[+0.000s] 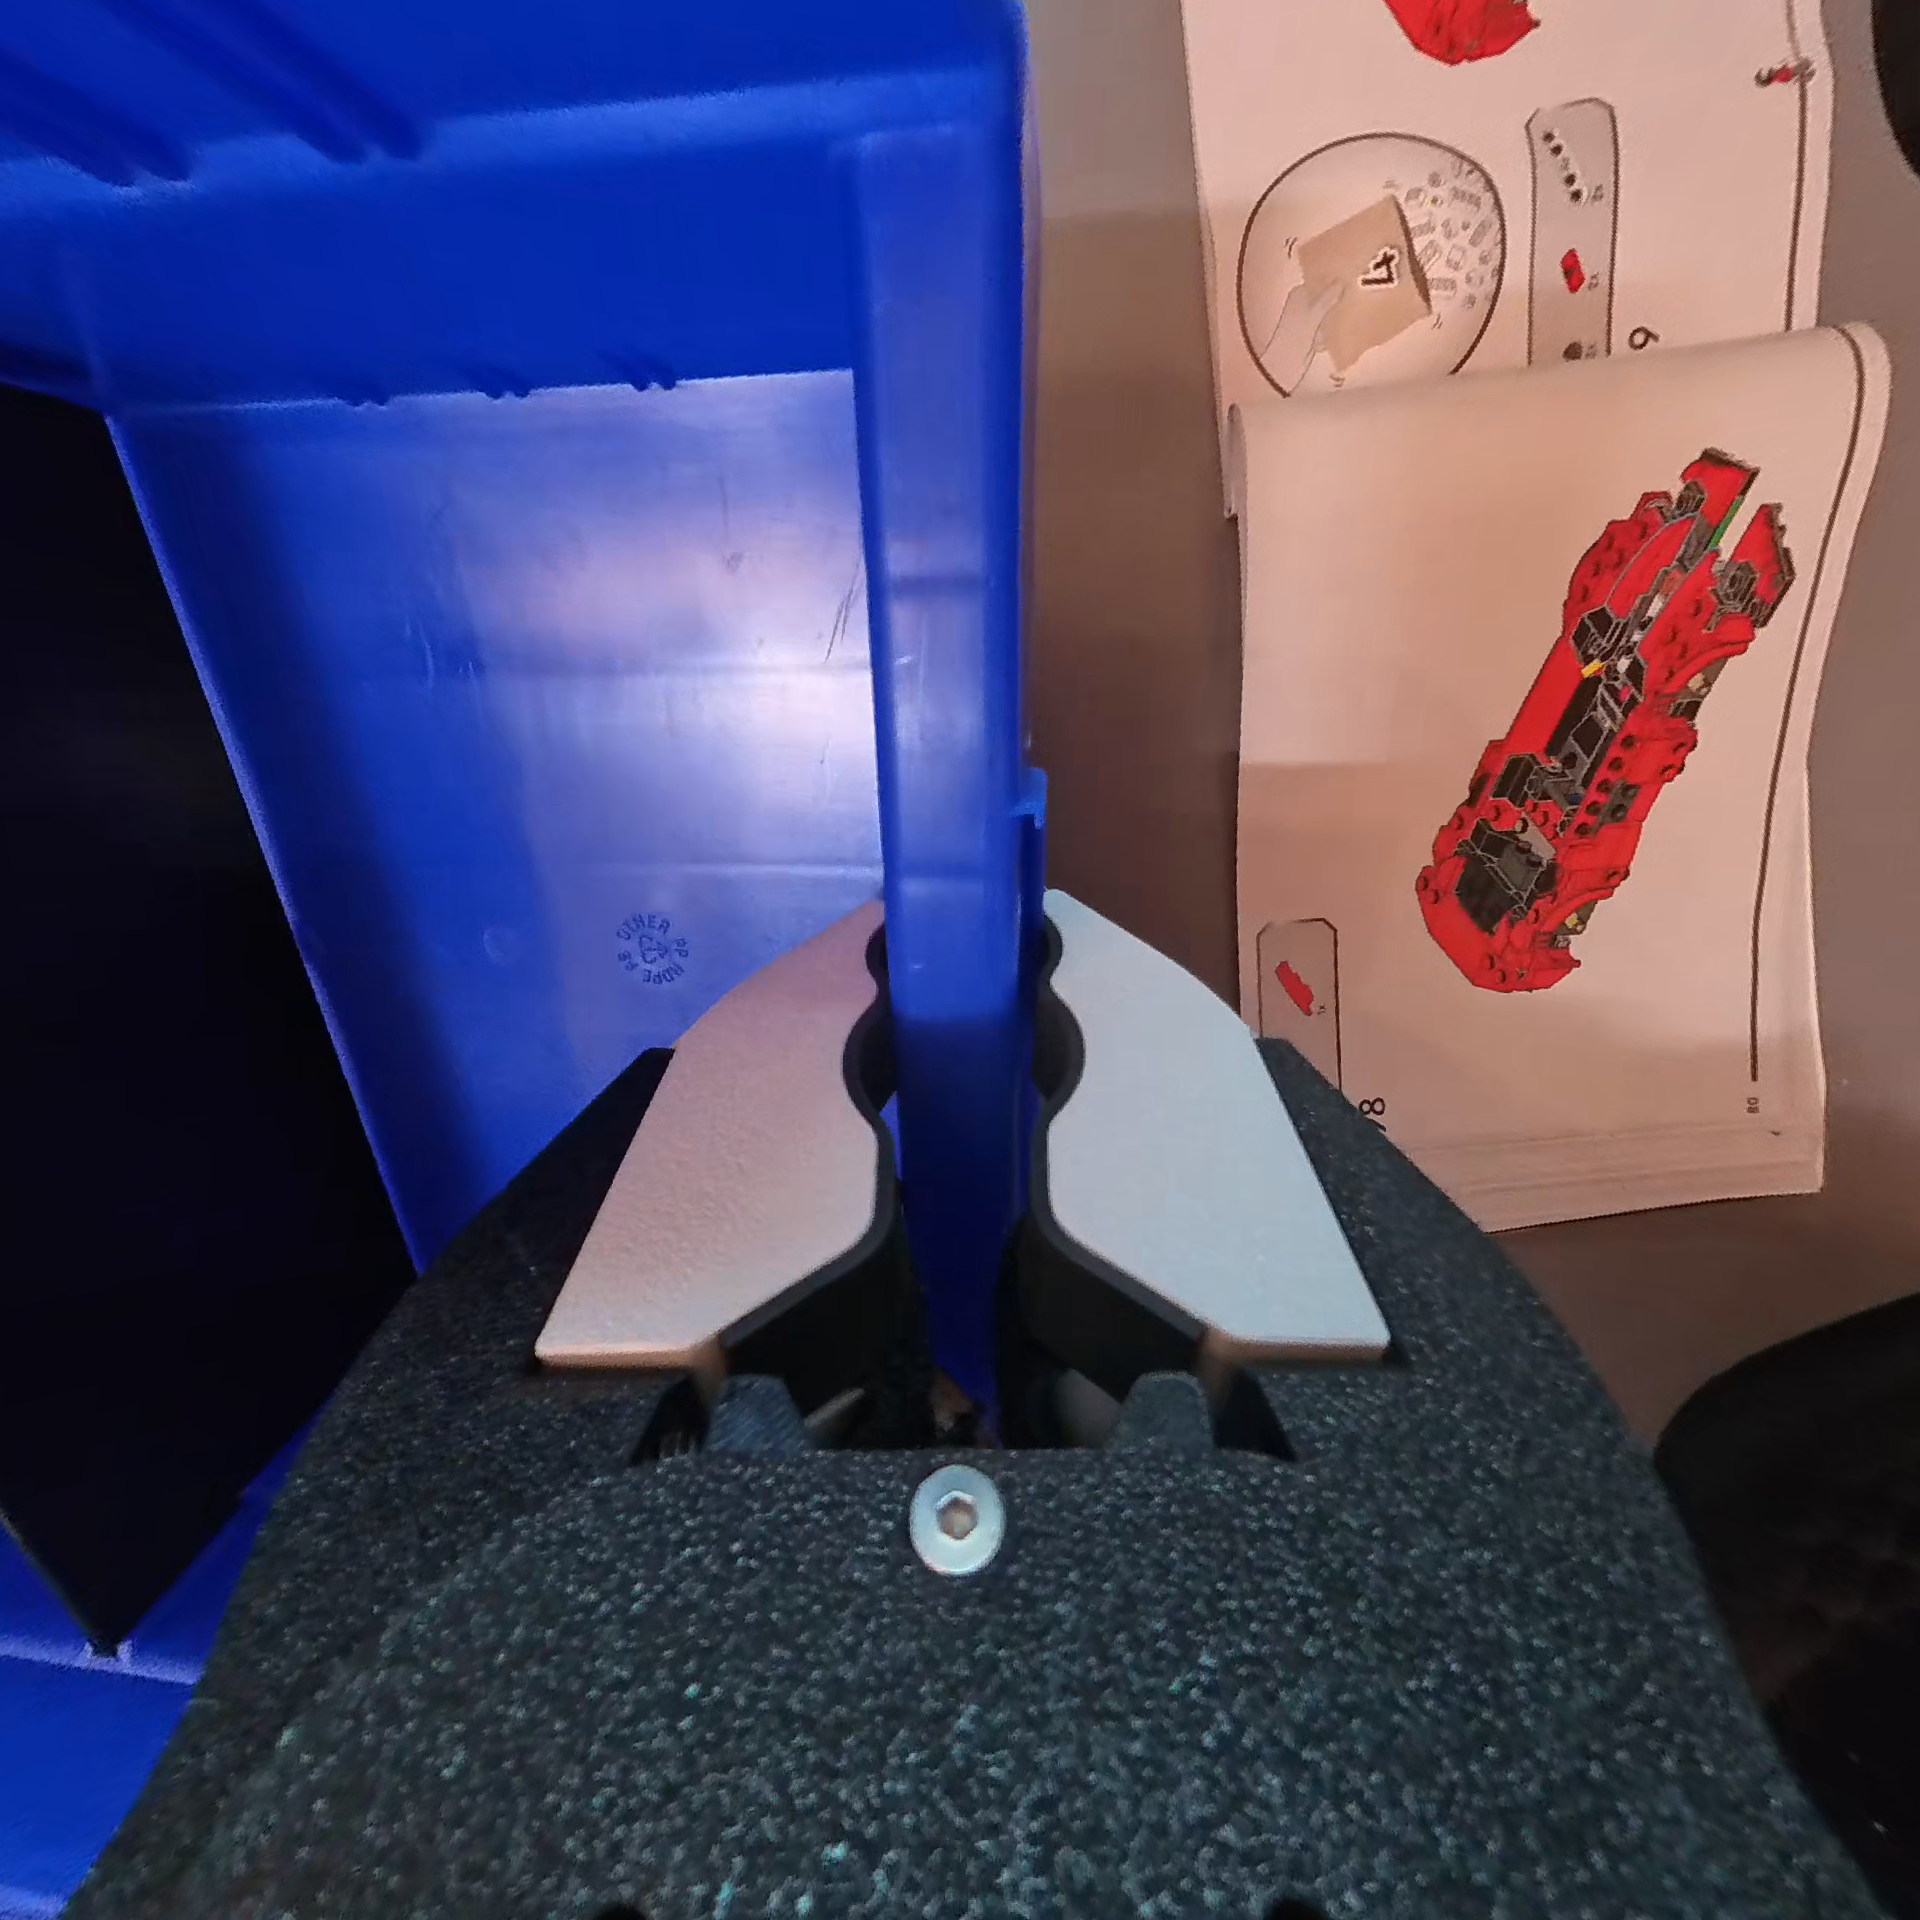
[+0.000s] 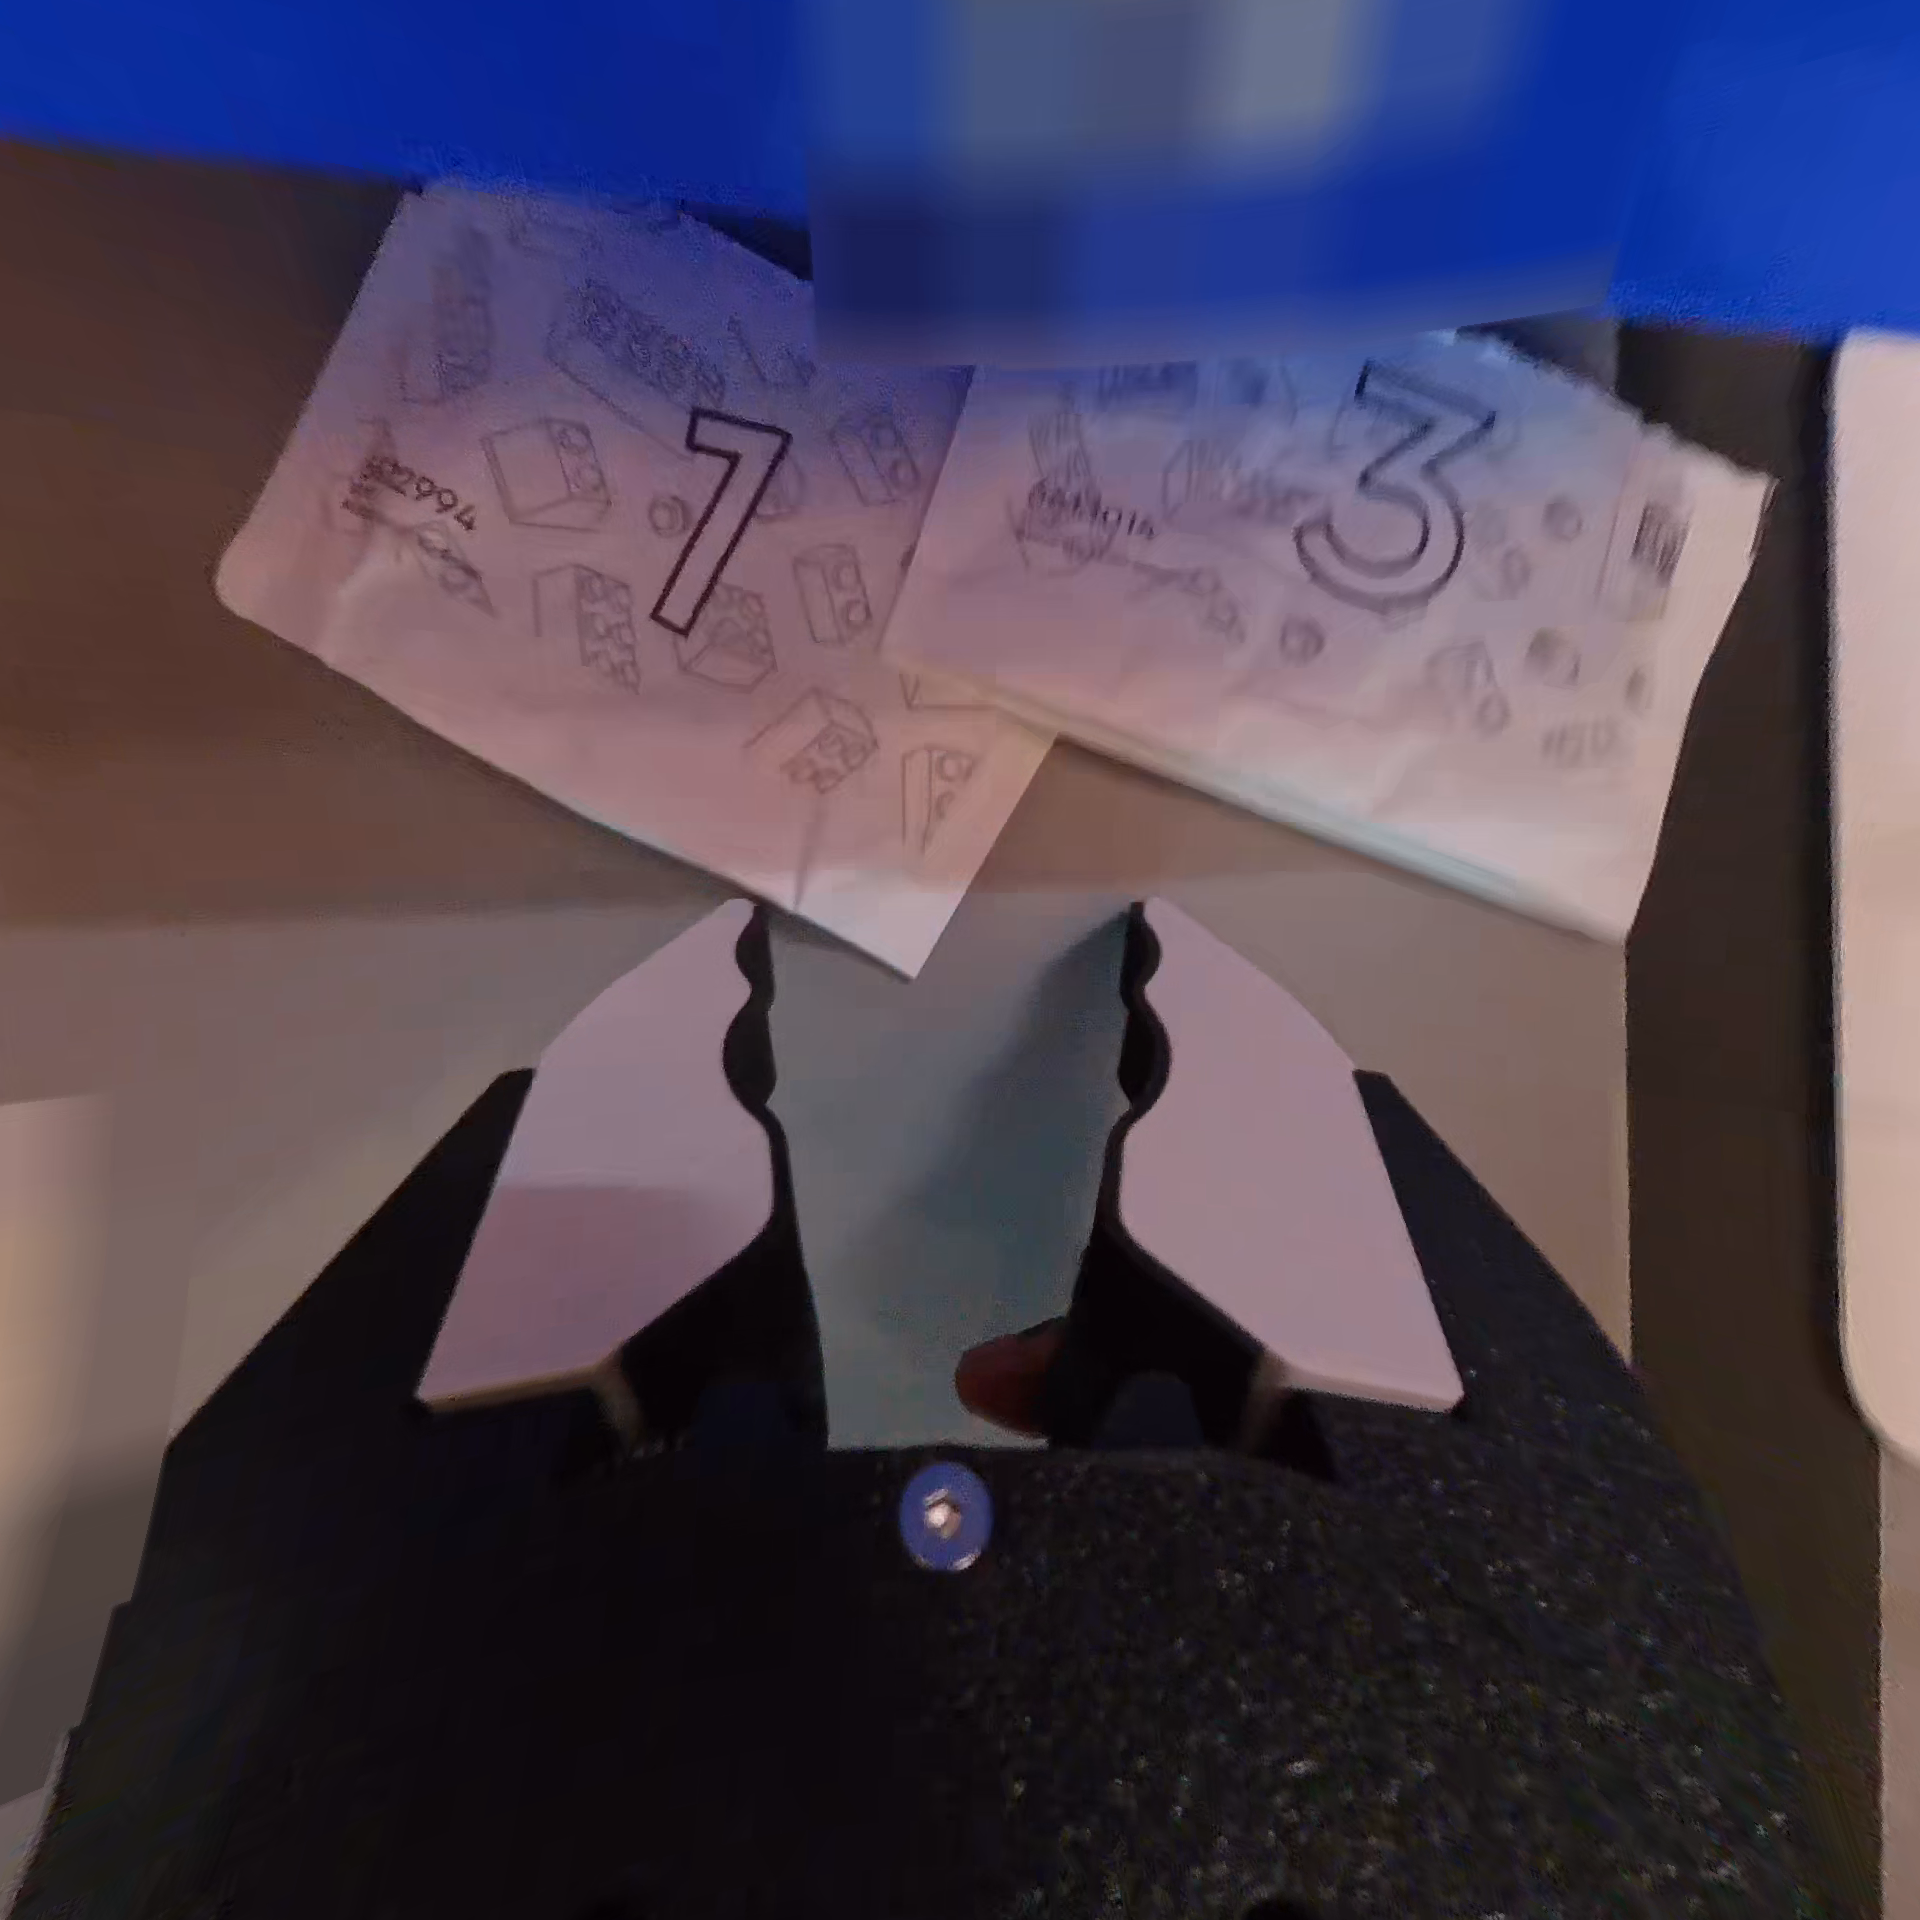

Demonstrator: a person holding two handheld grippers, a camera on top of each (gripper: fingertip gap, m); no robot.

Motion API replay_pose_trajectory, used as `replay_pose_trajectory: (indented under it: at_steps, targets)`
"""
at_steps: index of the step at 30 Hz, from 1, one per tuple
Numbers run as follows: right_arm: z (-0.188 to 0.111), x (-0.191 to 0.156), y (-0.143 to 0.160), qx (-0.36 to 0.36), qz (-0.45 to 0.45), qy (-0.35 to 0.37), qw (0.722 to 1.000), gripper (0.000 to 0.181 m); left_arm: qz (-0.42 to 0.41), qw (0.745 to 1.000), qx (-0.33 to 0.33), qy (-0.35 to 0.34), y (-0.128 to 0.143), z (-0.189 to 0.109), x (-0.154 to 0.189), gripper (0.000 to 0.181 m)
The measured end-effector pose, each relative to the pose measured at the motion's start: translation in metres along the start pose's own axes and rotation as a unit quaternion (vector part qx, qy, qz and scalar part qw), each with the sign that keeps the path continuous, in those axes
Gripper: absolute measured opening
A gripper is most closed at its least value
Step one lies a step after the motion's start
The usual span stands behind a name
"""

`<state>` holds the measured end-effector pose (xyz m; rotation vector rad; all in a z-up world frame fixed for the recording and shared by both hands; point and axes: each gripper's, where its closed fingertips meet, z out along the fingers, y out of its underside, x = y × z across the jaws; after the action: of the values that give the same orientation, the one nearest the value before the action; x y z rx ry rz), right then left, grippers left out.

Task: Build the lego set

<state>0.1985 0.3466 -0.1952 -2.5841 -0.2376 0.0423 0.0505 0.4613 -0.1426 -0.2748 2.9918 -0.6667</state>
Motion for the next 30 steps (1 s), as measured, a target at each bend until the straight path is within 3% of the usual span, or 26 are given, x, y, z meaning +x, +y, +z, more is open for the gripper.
replay_pose_trajectory:
  at_steps: [5, 7, 13, 17, 20, 23, 26, 28, 30]
  targets:
    - [0.034, 0.011, -0.058, 0.061, -0.016, -0.019, 0.998, 0.069, -0.002, 1.0, -0.006, -0.003, -0.003, 0.003, 0.001, 0.021]
    - [0.035, 0.017, -0.064, 0.064, -0.024, -0.017, 0.998, 0.068, 0.0, 1.0, -0.014, -0.006, -0.004, 0.007, 0.002, 0.022]
    - [-0.024, 0.043, -0.02, 0.051, 0.022, 0.024, 0.998, 0.061, 0.016, 0.998, -0.057, -0.018, 0.0, 0.023, 0.005, 0.022]
    - [-0.068, 0.044, -0.018, 0.102, 0.06, 0.045, 0.992, 0.06, 0.035, 0.993, -0.108, -0.032, 0.004, 0.04, 0.005, 0.021]
    - [-0.077, 0.028, -0.021, 0.088, 0.046, 0.039, 0.994, 0.067, 0.028, 0.989, -0.122, -0.074, 0.0, 0.049, -0.001, 0.024]
    - [-0.083, 0.003, -0.031, 0.093, 0.053, 0.01, 0.994, 0.084, 0.002, 0.962, -0.162, -0.218, 0.006, 0.015, -0.013, 0.055]
    - [-0.092, -0.019, -0.046, 0.126, 0.077, -0.011, 0.989, 0.092, -0.048, 0.934, -0.096, -0.342, 0.019, -0.051, 0.002, 0.054]
    - [-0.093, -0.022, -0.054, 0.15, 0.129, -0.01, 0.98, 0.1, -0.135, 0.909, -0.038, -0.393, 0.05, -0.092, 0.016, 0.054]
    - [-0.088, -0.023, -0.069, 0.189, 0.223, -0.032, 0.956, 0.109, -0.235, 0.874, 0.002, -0.425, 0.096, -0.117, 0.023, 0.066]
